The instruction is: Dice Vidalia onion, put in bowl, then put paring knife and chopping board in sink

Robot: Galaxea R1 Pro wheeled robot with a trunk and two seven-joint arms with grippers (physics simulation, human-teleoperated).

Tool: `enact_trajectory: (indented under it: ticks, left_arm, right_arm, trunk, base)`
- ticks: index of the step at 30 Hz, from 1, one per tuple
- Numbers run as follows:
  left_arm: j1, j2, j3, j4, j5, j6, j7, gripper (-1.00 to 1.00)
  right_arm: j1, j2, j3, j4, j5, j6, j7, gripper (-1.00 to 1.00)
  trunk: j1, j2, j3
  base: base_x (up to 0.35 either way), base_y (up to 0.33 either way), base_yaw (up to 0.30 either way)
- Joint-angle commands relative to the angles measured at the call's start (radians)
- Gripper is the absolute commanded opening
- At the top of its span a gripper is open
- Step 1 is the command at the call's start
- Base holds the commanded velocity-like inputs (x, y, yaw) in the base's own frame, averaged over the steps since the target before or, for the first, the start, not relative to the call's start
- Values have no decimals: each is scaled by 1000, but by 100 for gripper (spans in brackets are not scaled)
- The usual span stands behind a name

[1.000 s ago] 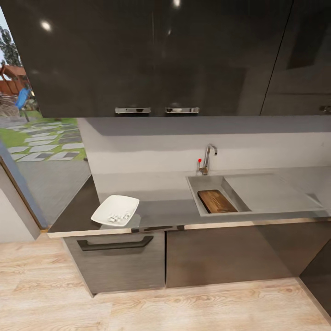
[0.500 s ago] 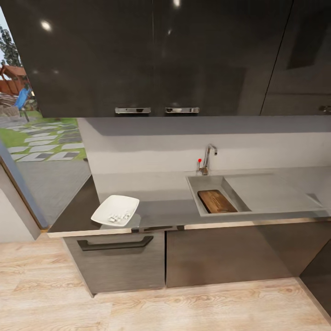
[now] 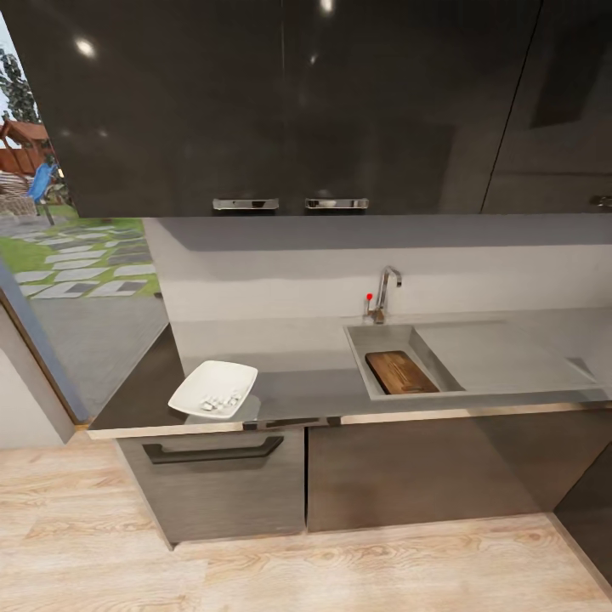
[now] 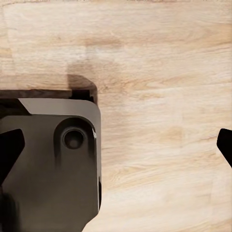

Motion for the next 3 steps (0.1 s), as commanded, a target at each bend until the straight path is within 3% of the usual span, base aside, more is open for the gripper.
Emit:
enact_trajectory:
  ticks: [1, 3]
  left_arm:
    - [1, 0, -9, -2, 11, -1, 4, 100]
    - [1, 0, -9, -2, 11, -1, 4, 100]
  right_arm:
    - [-1, -1, 4, -5, 0, 4, -8, 100]
    - [-1, -1, 4, -5, 0, 4, -8, 100]
  trunk:
    - [1, -2, -2]
    - [1, -2, -2]
  base:
    - [0, 0, 0]
    - [0, 0, 0]
